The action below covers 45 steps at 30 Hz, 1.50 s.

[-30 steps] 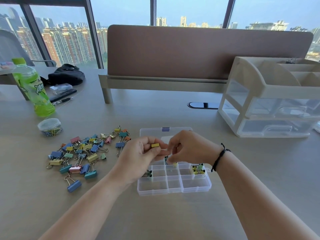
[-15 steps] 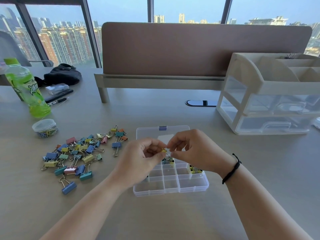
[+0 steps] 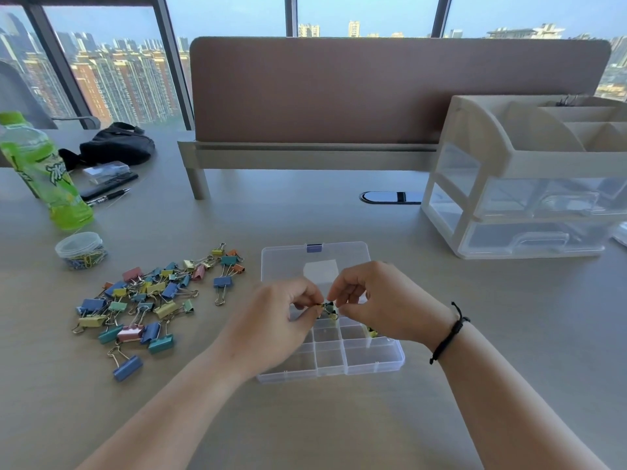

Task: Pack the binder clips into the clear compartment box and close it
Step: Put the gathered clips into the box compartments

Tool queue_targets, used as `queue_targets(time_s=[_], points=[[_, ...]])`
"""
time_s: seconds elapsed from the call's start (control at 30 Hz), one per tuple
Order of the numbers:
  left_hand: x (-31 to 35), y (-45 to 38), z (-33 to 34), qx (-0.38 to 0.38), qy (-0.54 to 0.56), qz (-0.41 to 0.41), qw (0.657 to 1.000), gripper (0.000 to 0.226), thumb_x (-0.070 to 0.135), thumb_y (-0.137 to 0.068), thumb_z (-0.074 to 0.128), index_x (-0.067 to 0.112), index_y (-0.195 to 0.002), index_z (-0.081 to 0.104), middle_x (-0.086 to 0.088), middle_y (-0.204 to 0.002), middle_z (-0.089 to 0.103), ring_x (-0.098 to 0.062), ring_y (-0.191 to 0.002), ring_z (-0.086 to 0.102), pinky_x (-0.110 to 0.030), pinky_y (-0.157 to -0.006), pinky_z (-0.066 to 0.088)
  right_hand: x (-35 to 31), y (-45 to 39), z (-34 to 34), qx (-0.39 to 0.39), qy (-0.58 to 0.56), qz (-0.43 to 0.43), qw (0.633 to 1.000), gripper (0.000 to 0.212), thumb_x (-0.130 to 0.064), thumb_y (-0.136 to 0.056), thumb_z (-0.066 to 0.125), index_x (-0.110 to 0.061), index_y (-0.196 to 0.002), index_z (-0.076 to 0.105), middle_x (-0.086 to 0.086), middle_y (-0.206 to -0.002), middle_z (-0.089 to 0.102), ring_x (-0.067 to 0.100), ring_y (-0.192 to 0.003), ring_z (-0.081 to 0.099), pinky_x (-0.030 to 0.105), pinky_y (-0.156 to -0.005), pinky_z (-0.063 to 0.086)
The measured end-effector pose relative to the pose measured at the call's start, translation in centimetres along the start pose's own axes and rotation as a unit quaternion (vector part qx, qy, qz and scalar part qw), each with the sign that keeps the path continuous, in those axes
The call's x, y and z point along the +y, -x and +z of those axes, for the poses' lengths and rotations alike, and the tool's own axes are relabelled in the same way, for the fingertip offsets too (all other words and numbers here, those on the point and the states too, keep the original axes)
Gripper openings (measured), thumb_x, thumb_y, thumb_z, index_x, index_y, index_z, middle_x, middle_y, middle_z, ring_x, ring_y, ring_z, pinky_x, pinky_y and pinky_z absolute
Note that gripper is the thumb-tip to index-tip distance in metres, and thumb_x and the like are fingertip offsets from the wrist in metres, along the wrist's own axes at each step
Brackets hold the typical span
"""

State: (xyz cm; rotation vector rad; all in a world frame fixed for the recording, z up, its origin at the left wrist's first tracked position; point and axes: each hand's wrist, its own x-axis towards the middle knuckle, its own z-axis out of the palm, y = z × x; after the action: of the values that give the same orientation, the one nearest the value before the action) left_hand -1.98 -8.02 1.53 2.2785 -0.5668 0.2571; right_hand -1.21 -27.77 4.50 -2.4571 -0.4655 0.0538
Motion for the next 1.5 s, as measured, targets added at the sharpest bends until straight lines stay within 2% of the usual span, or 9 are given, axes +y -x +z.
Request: queue_targets(time_s=[0.23,0.5,0.6,0.73,0.87,1.07,1.17,1.27,1.5], points=[[-0.20,-0.08,-0.23,0.011,-0.049,0.060,0.997,0.015,0.015,-0.080,0.077,0.027,-0.088,0.078,0.019,-0.077,0.069,0.003,-0.079,0.064,-0.005,-0.067,0.044,-0.12,0.04,-0.02,0.001,-0.002,-0.003,1.000,0.021,-0.010,-0.084,0.064,-0.026,-0.090,0.075,-0.012,-0.077,0.071,-0.002,-0.074,0.063,0.003,-0.065,0.041],[-0.34,-0.08,-0.29,0.017,-0.044,0.062,0.997,0.015,0.013,-0.078,0.078,0.027,-0.086,0.079,0.017,-0.080,0.073,0.001,-0.078,0.066,-0.013,-0.068,0.049,-0.41,0.21,-0.17,0.001,0.003,0.001,1.000,0.021,-0.012,-0.087,0.063,-0.029,-0.088,0.074,-0.016,-0.071,0.067,-0.004,-0.073,0.062,0.003,-0.063,0.041],[-0.19,-0.09,-0.30,0.013,-0.052,0.067,0.996,0.016,0.012,-0.079,0.077,0.026,-0.086,0.078,0.017,-0.082,0.074,0.001,-0.077,0.065,-0.007,-0.069,0.045,-0.48,0.26,-0.22,0.002,0.005,0.001,1.000,0.021,-0.012,-0.088,0.063,-0.030,-0.087,0.074,-0.016,-0.072,0.068,-0.004,-0.072,0.062,0.002,-0.064,0.041],[-0.08,-0.03,-0.32,0.011,-0.053,0.068,0.996,0.017,0.011,-0.079,0.077,0.026,-0.087,0.078,0.017,-0.083,0.074,0.002,-0.077,0.065,-0.008,-0.070,0.046,-0.53,0.29,-0.21,0.001,-0.001,0.004,1.000,0.022,-0.009,-0.087,0.062,-0.028,-0.087,0.074,-0.016,-0.070,0.067,-0.005,-0.070,0.061,0.003,-0.061,0.041],[0.05,-0.04,-0.27,0.007,-0.062,0.066,0.996,0.016,0.012,-0.079,0.077,0.025,-0.087,0.078,0.016,-0.084,0.074,0.001,-0.080,0.064,-0.001,-0.071,0.041,-0.64,0.35,-0.24,-0.002,0.000,0.003,1.000,0.023,-0.008,-0.087,0.061,-0.025,-0.089,0.076,-0.017,-0.069,0.065,-0.007,-0.068,0.061,0.003,-0.059,0.040],[0.01,-0.01,-0.17,0.006,-0.074,0.060,0.995,0.016,0.013,-0.078,0.077,0.026,-0.087,0.078,0.014,-0.081,0.074,0.000,-0.075,0.062,-0.002,-0.067,0.040,-0.71,0.43,-0.28,-0.003,-0.009,0.005,1.000,0.023,-0.007,-0.085,0.061,-0.024,-0.089,0.076,-0.015,-0.067,0.065,-0.007,-0.062,0.059,0.004,-0.058,0.040],[0.05,0.03,-0.15,0.010,-0.069,0.052,0.996,0.015,0.013,-0.078,0.076,0.026,-0.086,0.078,0.014,-0.079,0.073,0.001,-0.073,0.063,-0.007,-0.065,0.044,-0.62,0.44,-0.20,-0.008,-0.004,0.009,1.000,0.023,-0.008,-0.084,0.061,-0.025,-0.086,0.076,-0.012,-0.070,0.069,-0.002,-0.068,0.061,0.006,-0.061,0.042],[0.04,0.04,-0.15,0.018,-0.058,0.041,0.997,0.013,0.014,-0.079,0.075,0.025,-0.086,0.078,0.015,-0.081,0.074,0.002,-0.077,0.065,-0.016,-0.069,0.051,-0.63,0.40,-0.27,-0.020,0.011,0.016,1.000,0.025,-0.009,-0.085,0.060,-0.027,-0.084,0.076,-0.009,-0.072,0.070,0.001,-0.064,0.059,0.009,-0.060,0.044],[-0.01,-0.05,-0.23,0.036,0.015,-0.012,0.999,0.015,0.009,-0.082,0.075,0.024,-0.083,0.078,0.016,-0.077,0.072,0.000,-0.075,0.067,-0.016,-0.069,0.052,-0.38,0.32,-0.01,-0.021,0.029,0.019,0.999,0.024,-0.012,-0.086,0.057,-0.029,-0.087,0.074,-0.007,-0.073,0.068,0.011,-0.070,0.061,0.022,-0.066,0.051]])
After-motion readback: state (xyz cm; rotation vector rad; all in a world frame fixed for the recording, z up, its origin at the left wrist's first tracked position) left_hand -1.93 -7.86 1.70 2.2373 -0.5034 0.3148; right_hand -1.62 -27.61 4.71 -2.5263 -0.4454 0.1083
